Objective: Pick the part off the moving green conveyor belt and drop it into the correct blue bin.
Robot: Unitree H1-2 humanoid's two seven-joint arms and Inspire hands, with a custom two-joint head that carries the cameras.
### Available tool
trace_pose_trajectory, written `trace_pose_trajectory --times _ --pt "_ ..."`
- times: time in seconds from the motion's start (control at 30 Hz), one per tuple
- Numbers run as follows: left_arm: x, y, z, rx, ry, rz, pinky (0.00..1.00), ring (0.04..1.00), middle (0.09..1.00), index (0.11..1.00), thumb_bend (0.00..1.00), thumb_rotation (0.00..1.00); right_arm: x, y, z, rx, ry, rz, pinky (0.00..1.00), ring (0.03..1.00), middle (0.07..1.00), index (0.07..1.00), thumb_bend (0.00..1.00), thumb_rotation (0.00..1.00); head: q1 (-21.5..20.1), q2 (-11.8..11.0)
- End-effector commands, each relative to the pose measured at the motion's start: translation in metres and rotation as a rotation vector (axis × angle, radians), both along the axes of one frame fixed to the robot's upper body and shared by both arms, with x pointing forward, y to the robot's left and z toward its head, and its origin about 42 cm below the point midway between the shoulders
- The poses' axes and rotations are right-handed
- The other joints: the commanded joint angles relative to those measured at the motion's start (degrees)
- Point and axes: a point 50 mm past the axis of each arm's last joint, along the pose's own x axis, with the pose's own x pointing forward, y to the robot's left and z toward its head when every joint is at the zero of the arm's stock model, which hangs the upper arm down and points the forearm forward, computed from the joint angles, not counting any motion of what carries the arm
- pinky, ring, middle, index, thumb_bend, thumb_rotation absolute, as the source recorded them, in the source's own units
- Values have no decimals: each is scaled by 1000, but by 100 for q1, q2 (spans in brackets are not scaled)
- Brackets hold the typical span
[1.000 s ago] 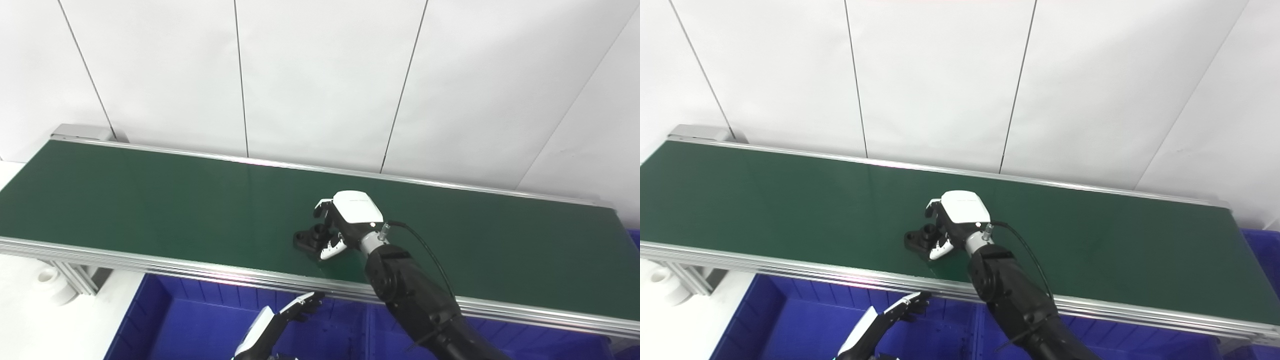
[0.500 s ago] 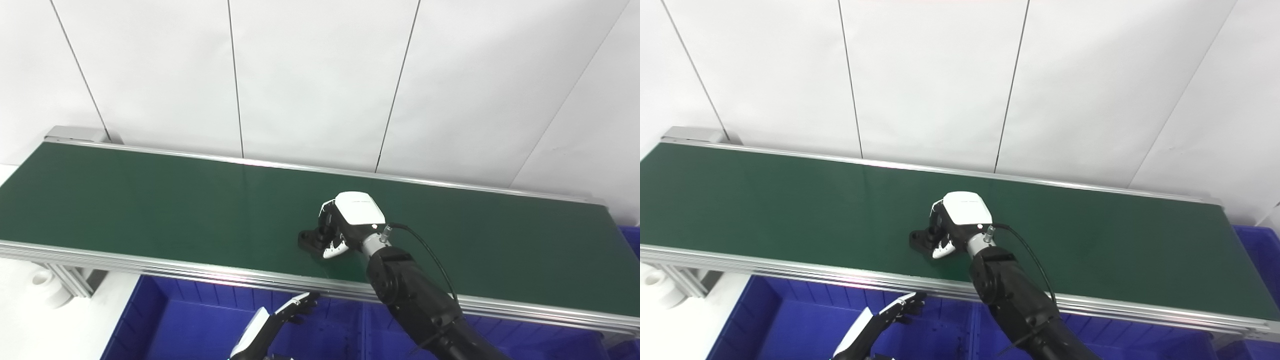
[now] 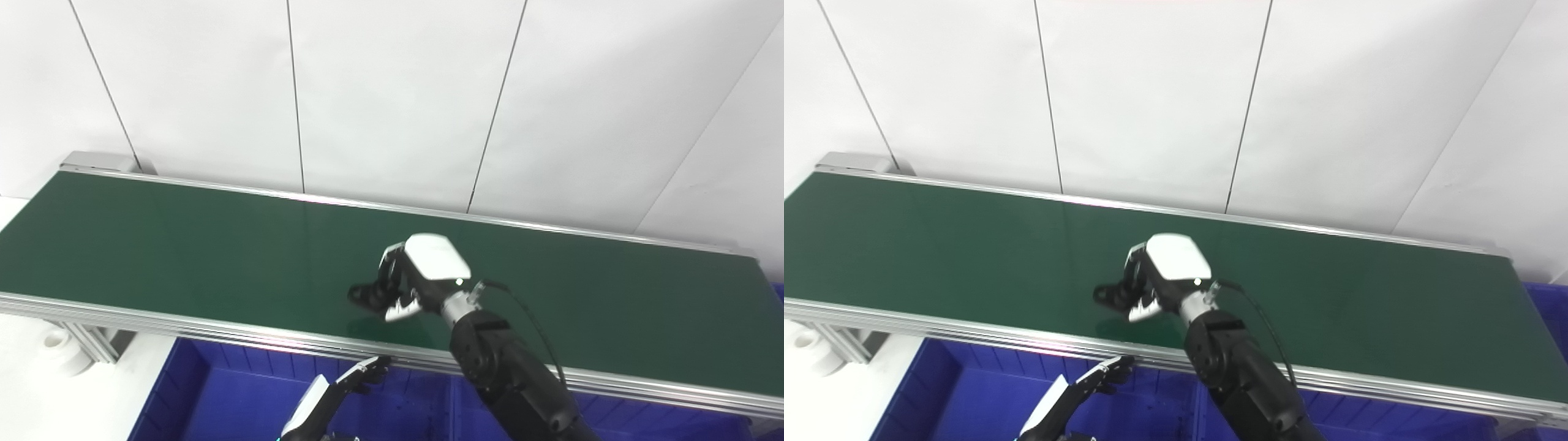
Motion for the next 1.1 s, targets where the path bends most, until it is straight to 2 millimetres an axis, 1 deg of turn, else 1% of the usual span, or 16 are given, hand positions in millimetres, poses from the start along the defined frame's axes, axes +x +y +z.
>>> trace_pose_trajectory --times 0.0,0.1,0.2,0.33,0.43,0.47,0.5,0.53,0.57,0.7,0.77,0.8,0.83,0.9,1.0,1.07 --pt "4 -7 13 -56 -56 -18 734 804 846 872 721 257 -1 -11 27 23 -76 -28 149 211 470 489 522 0 4 27" --pt "4 -6 13 -62 -53 -17 729 796 842 870 725 255 -12 -22 38 56 -88 -56 144 205 469 488 523 0 17 57" --pt "3 -5 14 -59 -57 -19 709 782 835 870 722 255 -23 -32 40 84 -105 -75 136 197 469 487 523 0 27 71" --pt "1 -4 16 -62 -61 -23 710 785 841 873 725 259 -44 -47 35 109 -111 -102 132 196 469 487 522 0 11 170" --pt "-1 -4 18 -67 -68 -24 718 789 847 873 731 251 -65 -60 27 168 -87 -128 130 193 469 486 522 0 8 269" --pt "-2 -4 19 -72 -69 -26 725 798 855 876 732 258 -73 -65 24 174 -80 -139 132 195 469 485 522 0 23 345" --pt "-3 -4 20 -77 -68 -27 728 804 861 878 732 256 -80 -69 20 183 -70 -147 137 202 470 485 521 0 23 345" --pt "-4 -4 21 -80 -72 -29 728 803 861 878 731 255 -89 -73 16 194 -65 -153 138 204 470 485 521 0 47 423" --pt "-5 -4 22 -82 -75 -30 728 802 860 878 729 251 -94 -76 14 201 -63 -156 140 207 470 485 521 0 47 423" --pt "-6 -7 27 -97 -85 -34 740 804 846 871 725 231 -142 -102 -15 276 -25 -222 146 216 470 485 521 0 207 576" --pt "-7 -8 28 -102 -88 -32 750 808 841 864 728 230 -163 -111 -28 304 13 -266 152 221 470 485 521 0 269 631" --pt "-7 -8 29 -103 -90 -33 752 808 841 864 727 230 -168 -113 -31 310 22 -278 154 223 470 485 521 0 292 664" --pt "-7 -9 30 -103 -92 -36 753 809 841 863 727 231 -179 -118 -40 328 35 -308 155 225 470 485 521 0 337 719" --pt "-7 -9 31 -102 -95 -41 760 815 845 865 727 238 -192 -123 -52 354 46 -351 179 263 474 485 521 0 354 750" --pt "-7 -9 32 -105 -94 -45 759 817 848 865 723 232 -210 -130 -72 385 50 -415 161 234 472 485 522 0 351 775" --pt "-7 -8 33 -103 -94 -46 761 818 850 866 721 234 -222 -138 -90 411 68 -472 169 254 474 485 522 0 363 823"
